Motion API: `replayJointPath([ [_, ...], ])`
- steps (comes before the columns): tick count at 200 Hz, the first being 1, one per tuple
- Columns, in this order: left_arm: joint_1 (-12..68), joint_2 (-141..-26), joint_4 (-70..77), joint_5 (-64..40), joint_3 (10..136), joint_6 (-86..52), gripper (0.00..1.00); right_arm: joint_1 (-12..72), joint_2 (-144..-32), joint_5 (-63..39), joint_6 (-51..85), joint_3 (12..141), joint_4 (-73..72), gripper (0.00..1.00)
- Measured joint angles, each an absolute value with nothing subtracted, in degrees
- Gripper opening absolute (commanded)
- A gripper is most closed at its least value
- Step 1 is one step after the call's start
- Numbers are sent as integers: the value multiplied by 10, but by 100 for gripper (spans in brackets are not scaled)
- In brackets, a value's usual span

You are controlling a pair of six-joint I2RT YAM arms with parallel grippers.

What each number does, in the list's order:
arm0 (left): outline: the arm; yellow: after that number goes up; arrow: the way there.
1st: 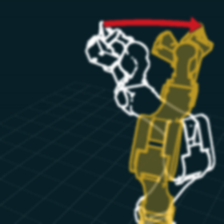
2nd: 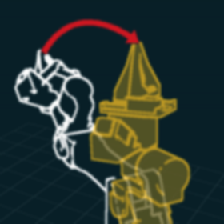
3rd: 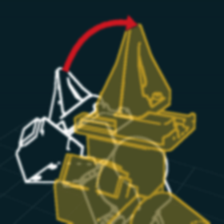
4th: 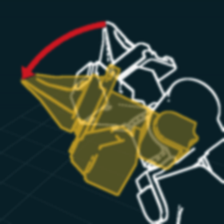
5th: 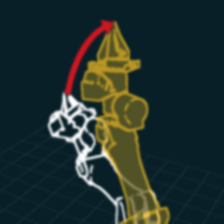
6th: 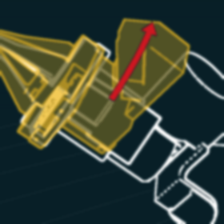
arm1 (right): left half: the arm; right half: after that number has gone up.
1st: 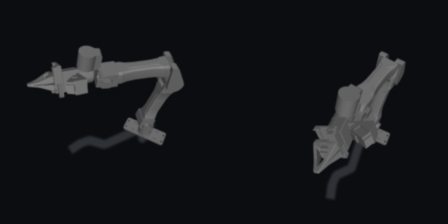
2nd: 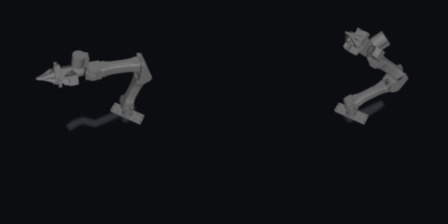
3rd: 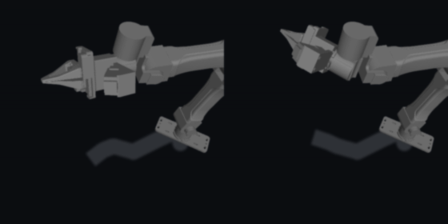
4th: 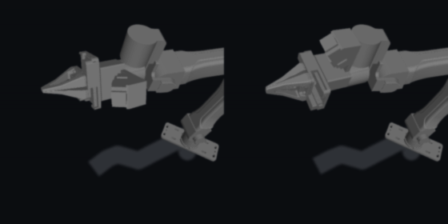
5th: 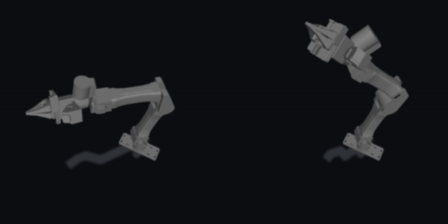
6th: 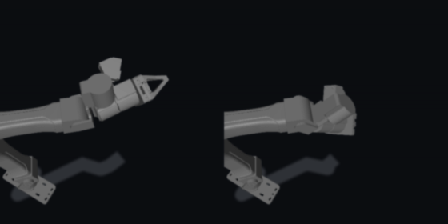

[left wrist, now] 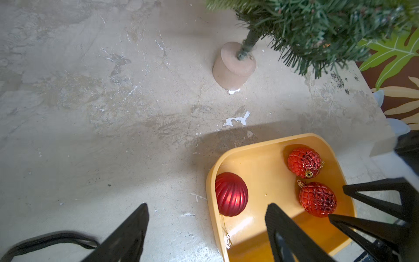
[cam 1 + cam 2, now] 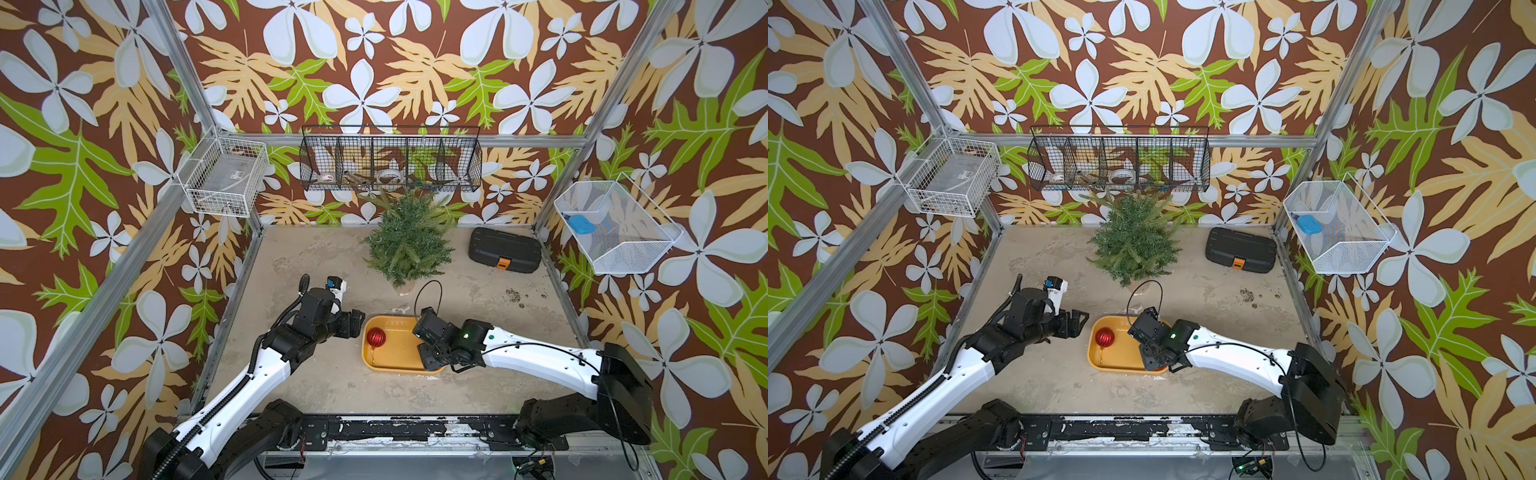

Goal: Decorate the small christmas tree with ornaments
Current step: Pick up an ornament from the container.

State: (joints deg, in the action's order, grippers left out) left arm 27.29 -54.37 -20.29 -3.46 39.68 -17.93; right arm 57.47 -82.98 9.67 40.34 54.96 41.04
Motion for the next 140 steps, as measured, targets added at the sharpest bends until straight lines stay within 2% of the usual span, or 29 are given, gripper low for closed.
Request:
replayJointPath([
  [84, 273, -522, -194, -35, 390, -180, 84, 584, -935, 125, 411, 564, 428, 64],
  [116, 273, -519, -193, -35, 389, -180, 84, 584, -949, 127, 411, 569, 422, 56],
  [140, 273, -519, -193, -35, 389, -180, 84, 588, -918, 138, 411, 580, 422, 50],
])
